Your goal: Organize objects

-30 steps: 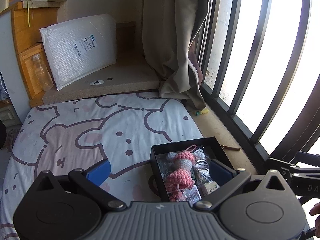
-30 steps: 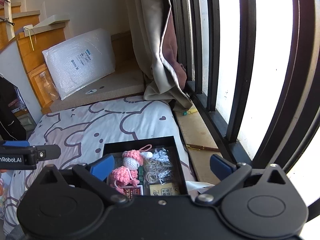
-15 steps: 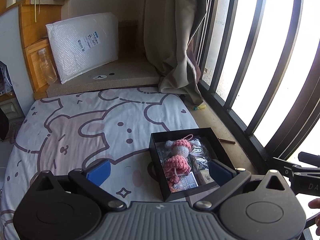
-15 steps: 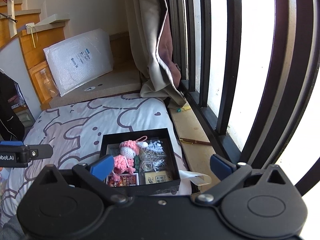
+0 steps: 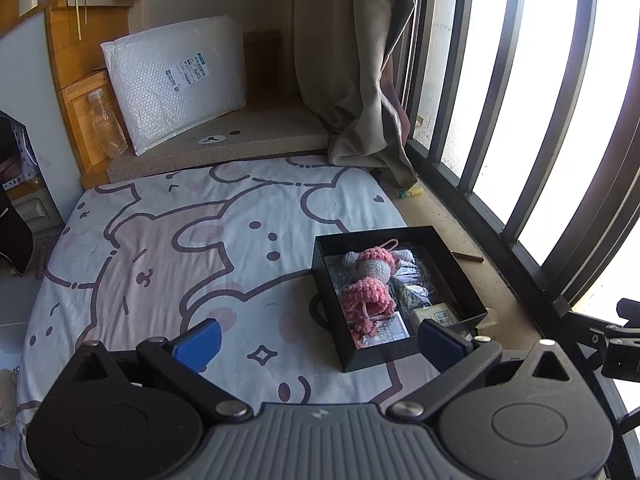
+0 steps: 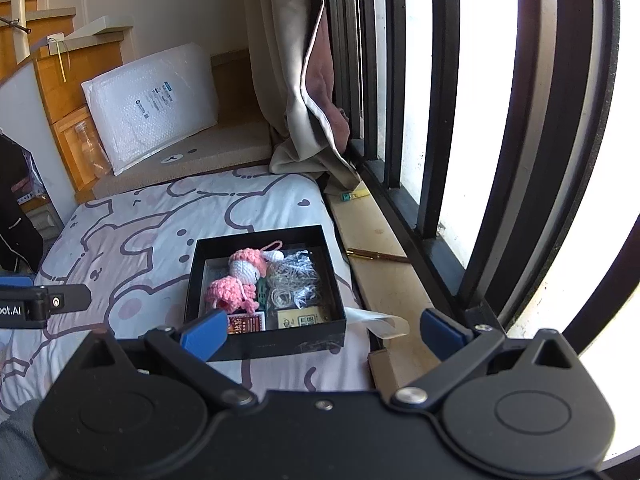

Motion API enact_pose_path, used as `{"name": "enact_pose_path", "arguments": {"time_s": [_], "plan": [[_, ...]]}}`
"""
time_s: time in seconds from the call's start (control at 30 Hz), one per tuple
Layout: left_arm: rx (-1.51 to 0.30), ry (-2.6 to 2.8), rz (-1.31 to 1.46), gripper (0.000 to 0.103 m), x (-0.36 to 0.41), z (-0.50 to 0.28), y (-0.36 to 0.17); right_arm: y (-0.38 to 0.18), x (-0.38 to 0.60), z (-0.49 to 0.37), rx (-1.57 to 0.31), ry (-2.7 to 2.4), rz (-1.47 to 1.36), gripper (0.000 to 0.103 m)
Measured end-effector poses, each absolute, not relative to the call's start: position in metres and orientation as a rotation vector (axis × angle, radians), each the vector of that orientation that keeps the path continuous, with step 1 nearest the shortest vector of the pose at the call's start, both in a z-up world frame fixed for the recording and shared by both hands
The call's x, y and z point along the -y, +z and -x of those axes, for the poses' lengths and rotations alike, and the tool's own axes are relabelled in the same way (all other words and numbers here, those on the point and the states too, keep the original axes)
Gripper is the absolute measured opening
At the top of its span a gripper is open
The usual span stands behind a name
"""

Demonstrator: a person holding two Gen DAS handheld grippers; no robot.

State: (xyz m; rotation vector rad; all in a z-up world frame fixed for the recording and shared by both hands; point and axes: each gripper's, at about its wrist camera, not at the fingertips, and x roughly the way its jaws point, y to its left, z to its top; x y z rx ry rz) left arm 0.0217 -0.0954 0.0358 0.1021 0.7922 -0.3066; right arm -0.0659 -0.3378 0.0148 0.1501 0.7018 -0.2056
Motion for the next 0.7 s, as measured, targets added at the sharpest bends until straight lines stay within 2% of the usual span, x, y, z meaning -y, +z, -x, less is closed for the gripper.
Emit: {"name": "enact_pose_path", "arguments": {"time_s": [0.7], "plan": [[-0.819, -0.288, -0.134, 0.103, 0.0933, -0.0114, 0.0249, 0.0108, 0.3303, 0.0679, -0.727, -0.205, -0.111, 0.103]]}}
